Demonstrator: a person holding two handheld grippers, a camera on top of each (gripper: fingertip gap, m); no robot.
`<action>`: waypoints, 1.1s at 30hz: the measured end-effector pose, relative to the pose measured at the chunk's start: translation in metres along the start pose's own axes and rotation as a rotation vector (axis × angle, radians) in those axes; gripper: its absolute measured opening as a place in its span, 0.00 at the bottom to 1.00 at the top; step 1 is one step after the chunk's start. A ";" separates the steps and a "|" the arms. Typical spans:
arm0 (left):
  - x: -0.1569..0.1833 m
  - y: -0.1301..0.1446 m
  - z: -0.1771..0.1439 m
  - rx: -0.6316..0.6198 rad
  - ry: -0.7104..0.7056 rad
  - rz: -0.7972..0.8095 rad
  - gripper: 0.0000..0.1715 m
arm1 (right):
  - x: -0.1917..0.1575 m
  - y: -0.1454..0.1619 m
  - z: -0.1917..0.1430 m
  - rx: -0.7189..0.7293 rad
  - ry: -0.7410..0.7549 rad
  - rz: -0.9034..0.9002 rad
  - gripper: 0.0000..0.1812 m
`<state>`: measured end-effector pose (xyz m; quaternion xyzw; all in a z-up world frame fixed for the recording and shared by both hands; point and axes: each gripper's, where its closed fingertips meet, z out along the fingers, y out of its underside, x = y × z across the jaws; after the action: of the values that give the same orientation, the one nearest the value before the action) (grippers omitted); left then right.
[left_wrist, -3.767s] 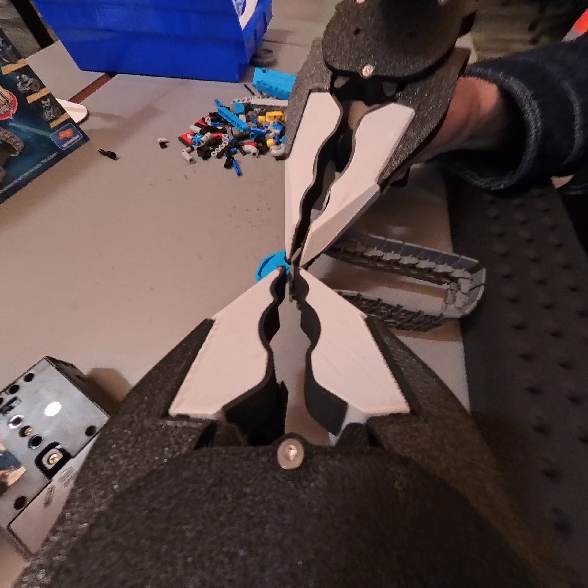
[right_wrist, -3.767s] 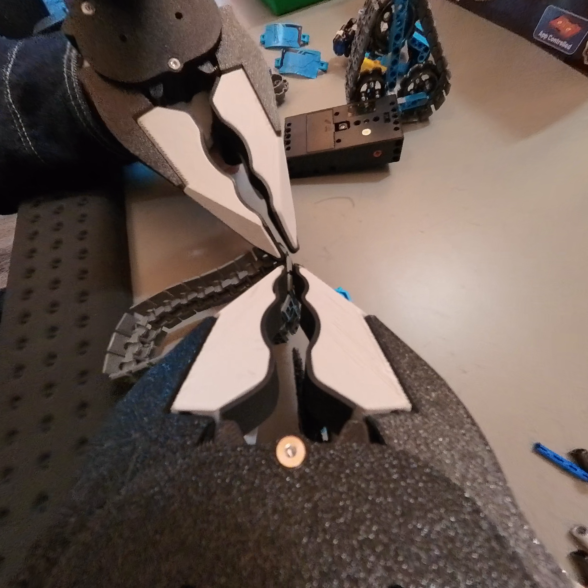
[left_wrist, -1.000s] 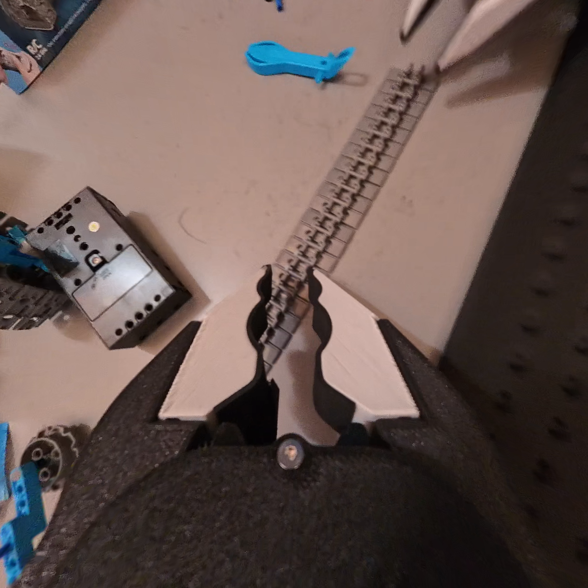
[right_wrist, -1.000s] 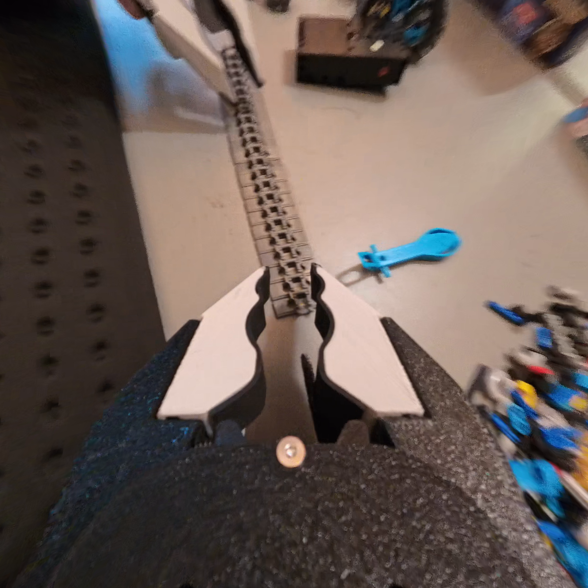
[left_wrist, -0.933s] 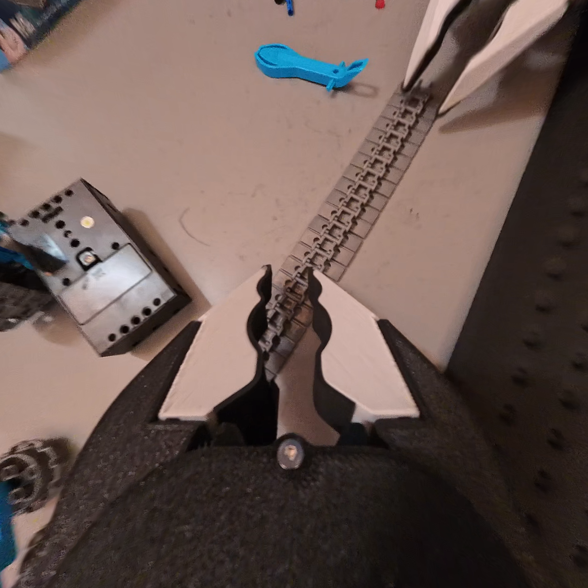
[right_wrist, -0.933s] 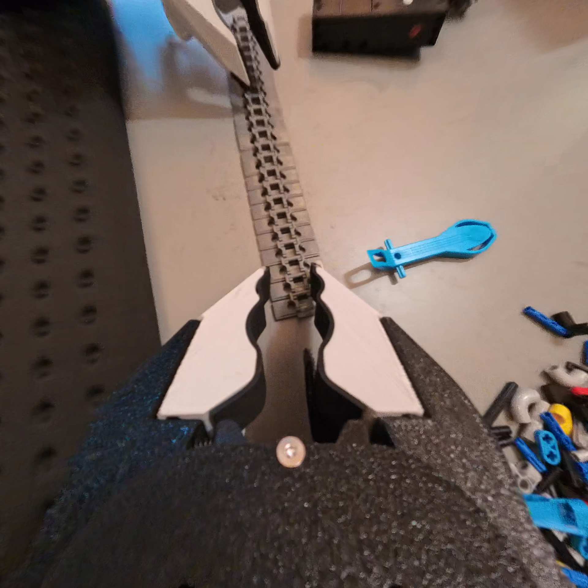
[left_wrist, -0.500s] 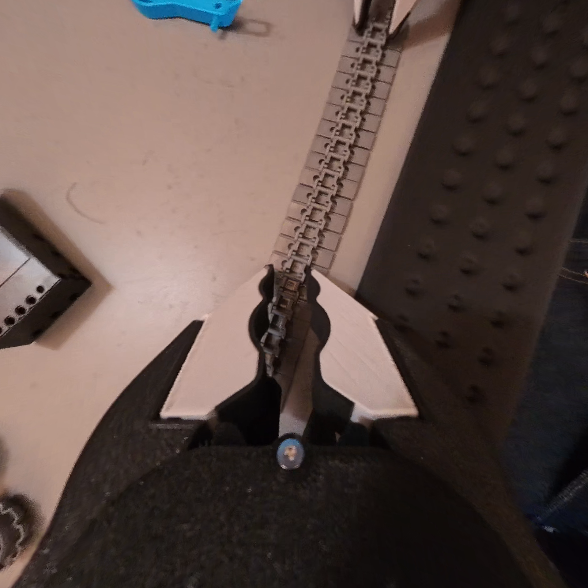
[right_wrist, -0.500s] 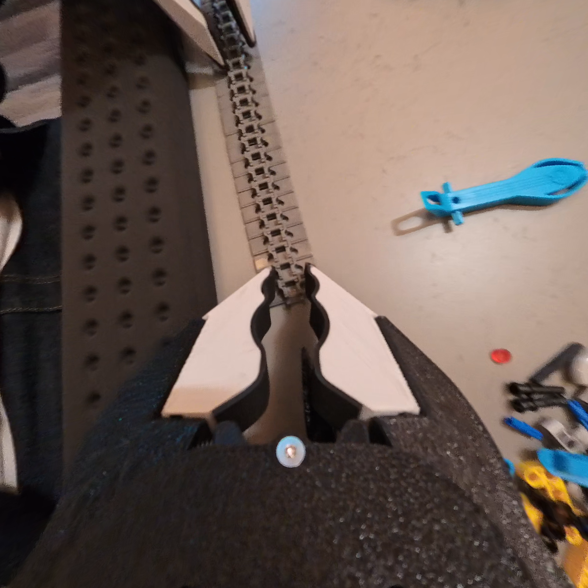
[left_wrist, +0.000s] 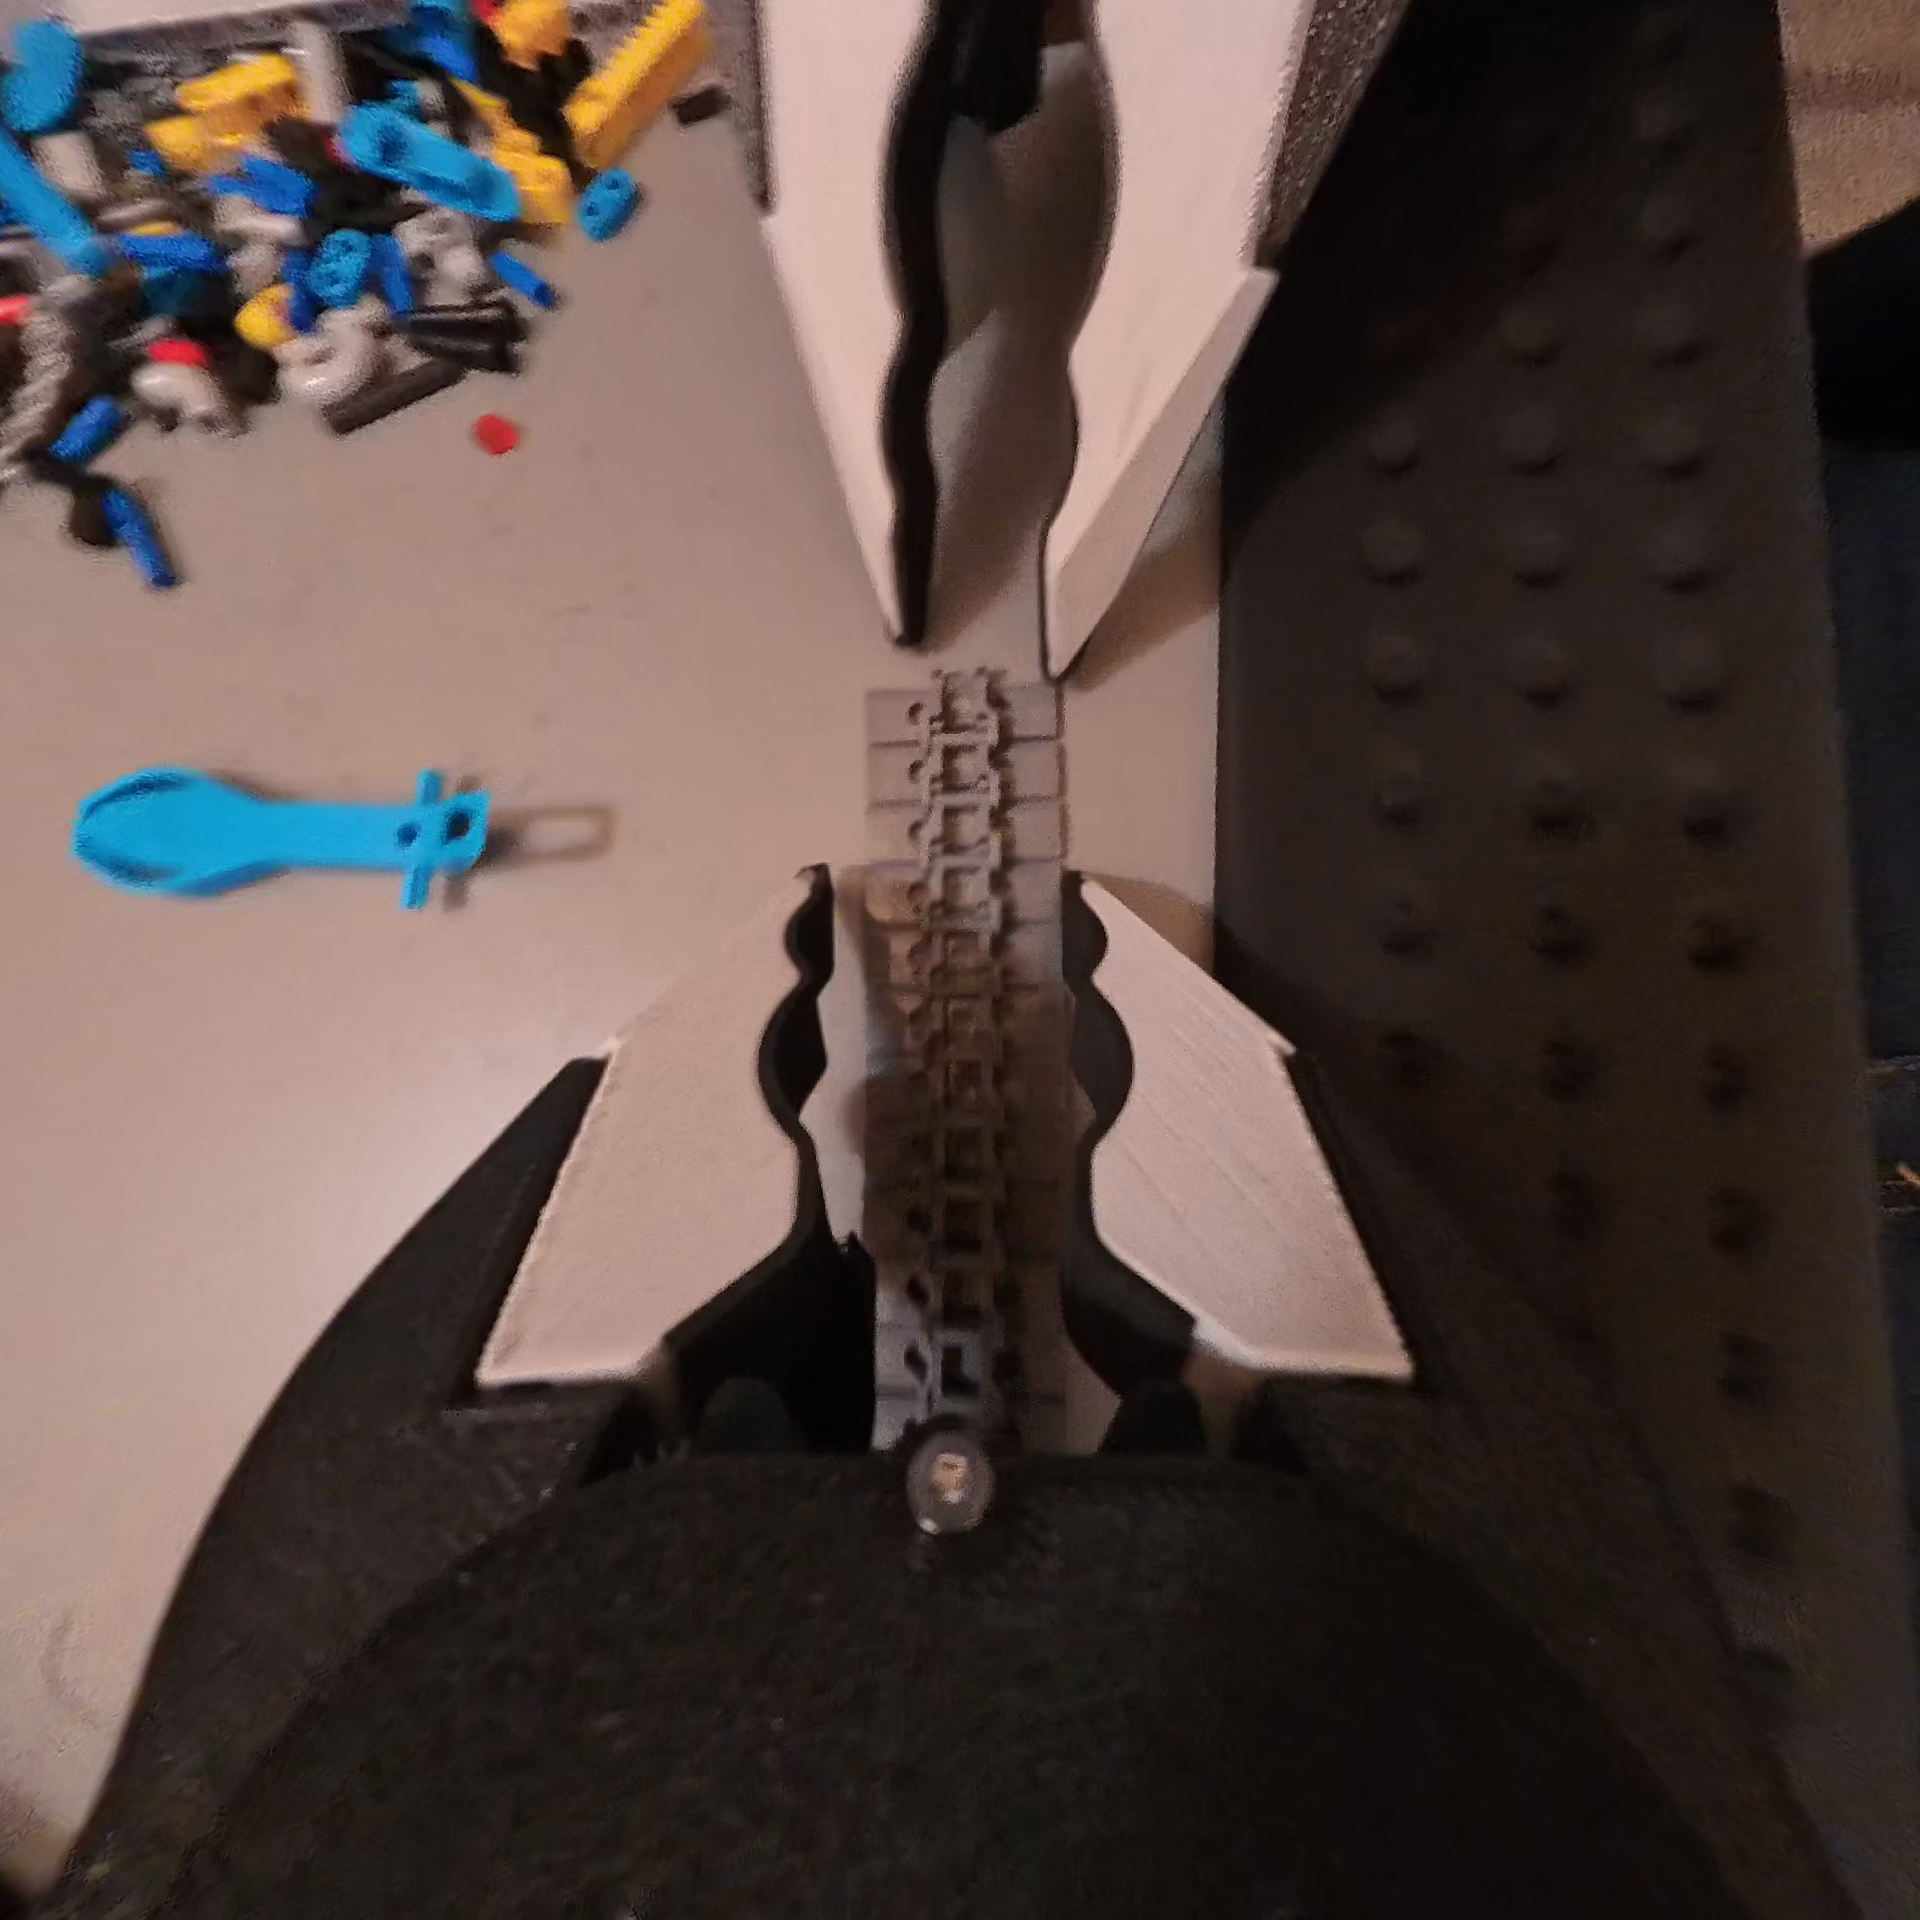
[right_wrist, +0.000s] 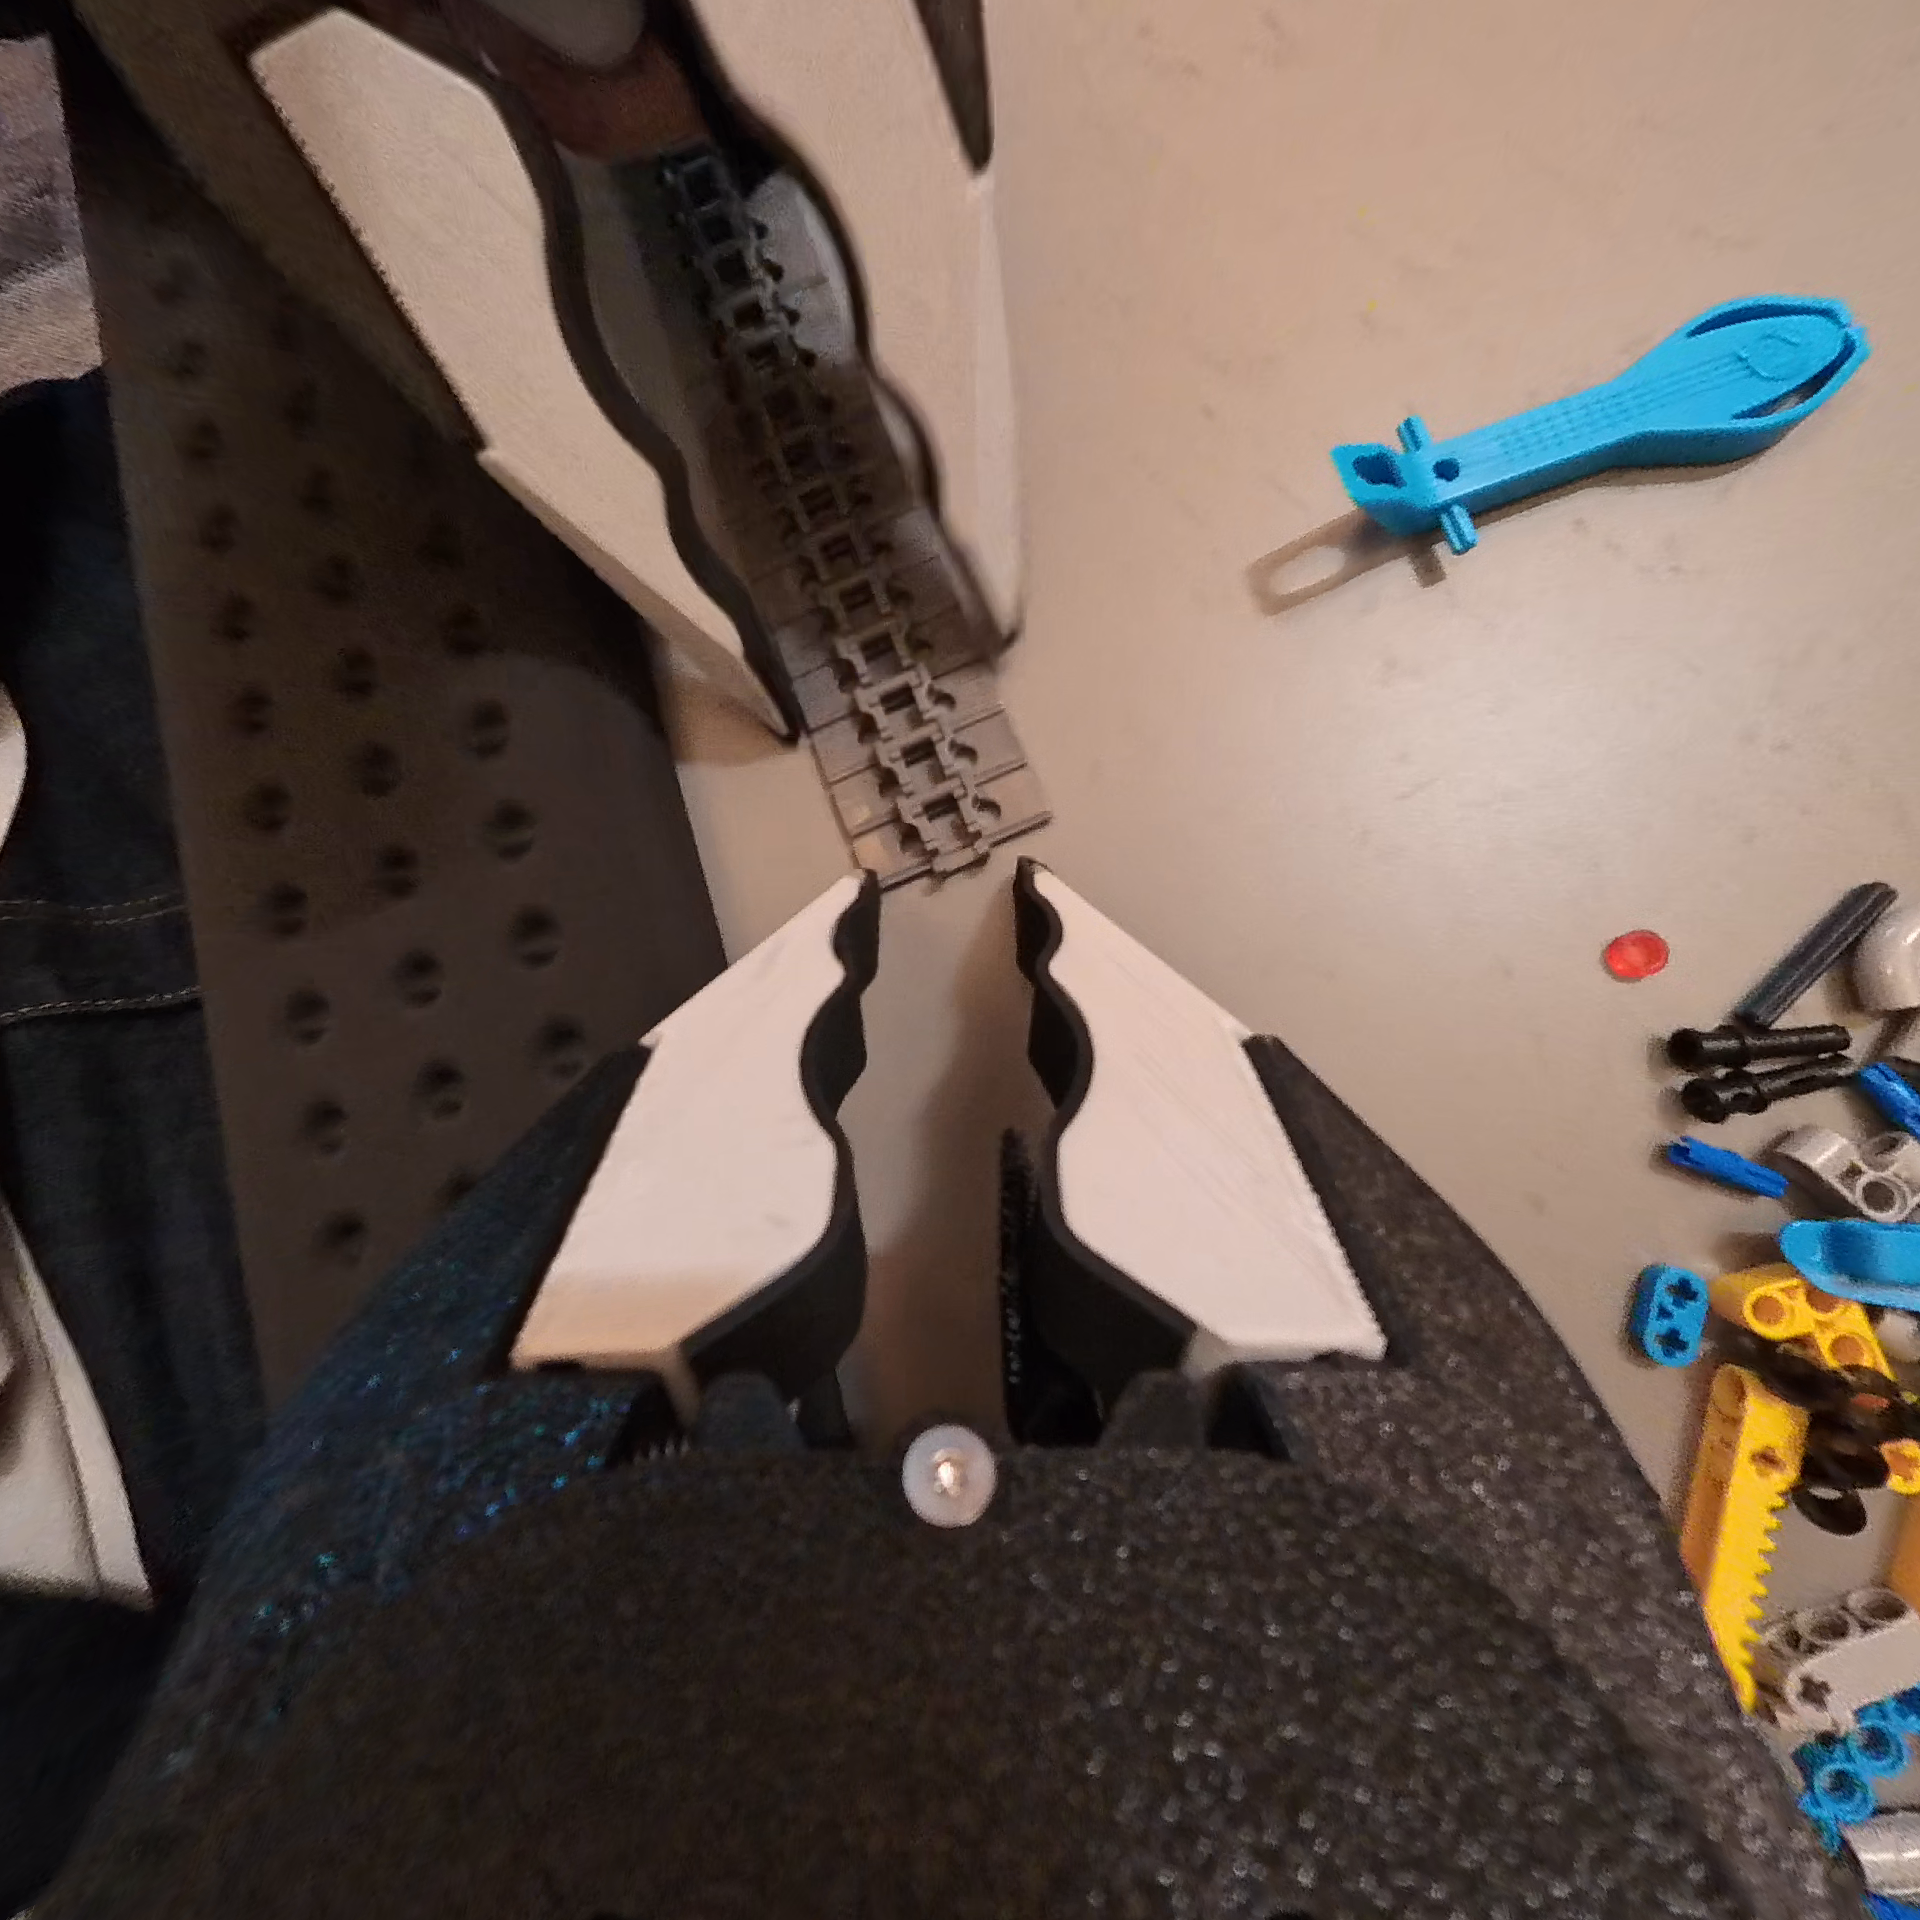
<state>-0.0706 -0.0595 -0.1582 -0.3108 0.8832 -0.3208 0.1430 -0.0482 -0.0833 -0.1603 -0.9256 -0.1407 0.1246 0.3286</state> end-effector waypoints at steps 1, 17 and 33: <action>0.002 -0.005 0.003 0.010 0.018 0.016 0.19 | 0.000 0.000 0.001 0.000 0.001 0.003 0.14; -0.007 -0.009 0.001 0.101 -0.196 0.272 0.06 | 0.014 -0.016 0.003 0.145 -0.184 0.328 0.07; -0.008 -0.025 -0.006 0.154 0.329 -0.091 0.13 | 0.003 -0.038 -0.016 0.284 -0.010 -0.019 0.04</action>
<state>-0.0550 -0.0667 -0.1370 -0.2818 0.8526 -0.4400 0.0056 -0.0472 -0.0635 -0.1246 -0.8676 -0.1322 0.1449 0.4569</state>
